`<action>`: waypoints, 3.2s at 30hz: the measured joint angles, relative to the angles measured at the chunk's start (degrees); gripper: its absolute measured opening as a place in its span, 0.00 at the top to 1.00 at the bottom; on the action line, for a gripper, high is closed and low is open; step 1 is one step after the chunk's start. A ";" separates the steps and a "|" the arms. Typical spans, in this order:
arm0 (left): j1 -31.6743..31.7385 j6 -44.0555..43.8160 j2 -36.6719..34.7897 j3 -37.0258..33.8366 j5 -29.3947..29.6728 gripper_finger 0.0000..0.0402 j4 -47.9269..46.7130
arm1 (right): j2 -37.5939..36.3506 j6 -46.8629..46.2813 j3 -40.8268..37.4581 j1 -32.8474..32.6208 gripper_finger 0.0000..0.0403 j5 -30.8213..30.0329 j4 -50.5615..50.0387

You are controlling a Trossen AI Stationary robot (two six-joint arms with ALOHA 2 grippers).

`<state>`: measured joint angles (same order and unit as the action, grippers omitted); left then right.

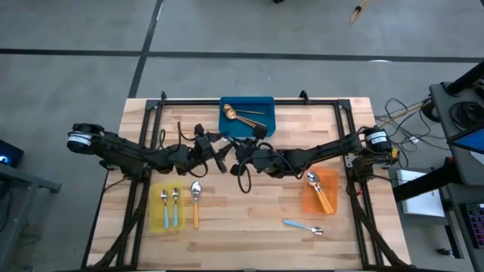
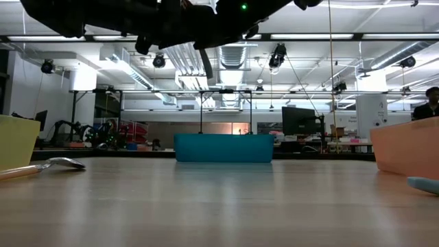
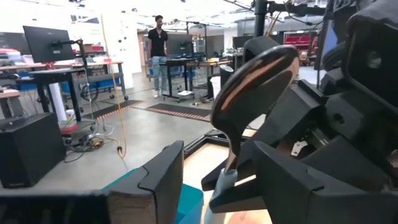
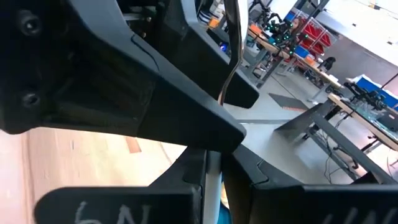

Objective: Sort silverware by color (type)
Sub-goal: Put the blue spoon into the yellow bin

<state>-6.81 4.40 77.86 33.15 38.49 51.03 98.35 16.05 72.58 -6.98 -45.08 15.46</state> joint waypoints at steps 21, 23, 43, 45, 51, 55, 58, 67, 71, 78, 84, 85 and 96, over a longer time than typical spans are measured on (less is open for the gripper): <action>-0.06 -2.41 0.16 0.46 -0.25 0.98 -0.13 | 0.00 -1.95 -0.02 0.00 0.87 0.50 -0.01; -0.13 -2.49 0.16 0.70 -0.22 0.99 -0.15 | 0.00 -2.25 -0.02 0.00 0.83 0.52 0.05; -1.90 -10.18 -15.85 1.27 -0.04 1.00 -28.72 | -1.39 -4.19 -0.07 -0.31 0.67 0.06 -5.88; -3.07 -13.43 -18.82 2.49 -0.03 1.00 -36.70 | -2.29 -4.47 -0.07 -0.30 0.67 0.03 -7.58; -7.56 -31.26 -23.73 11.90 -4.79 1.00 -68.51 | -4.00 -4.50 -0.07 0.09 0.67 0.03 -13.22; -11.20 -48.12 -23.42 18.83 -10.76 1.00 -89.08 | -4.55 -4.22 -0.07 0.60 0.67 0.00 -15.67; -14.94 -60.07 -22.64 22.53 -13.41 1.00 -99.96 | -4.55 -3.77 -0.07 0.92 0.67 0.00 -15.87; -28.05 -86.44 -20.98 23.48 -18.76 1.00 -108.11 | -4.55 -1.88 -0.07 2.73 0.67 0.04 -15.67; -33.55 -96.60 -19.31 23.41 -19.12 1.00 -112.31 | -4.55 -1.88 -0.07 3.87 0.67 0.04 -15.69; -39.82 -109.76 -15.28 22.48 -21.49 1.00 -119.67 | -4.55 -2.55 -0.11 4.52 0.67 0.50 -15.67; -40.41 -112.51 -14.16 17.58 -23.02 1.00 -115.93 | -4.55 -2.59 -0.11 4.52 0.67 0.51 -15.67; -40.41 -112.54 -14.28 16.47 -23.02 1.00 -114.57 | -4.55 -2.74 -0.11 4.52 0.67 0.52 -15.68; -40.44 -112.80 -19.23 5.28 -23.07 1.00 -102.71 | -4.55 -3.06 -0.13 4.59 0.67 0.53 -15.67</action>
<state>-47.24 -108.39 58.63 38.43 15.42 -51.69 93.80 12.99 72.45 -2.40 -44.55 -0.21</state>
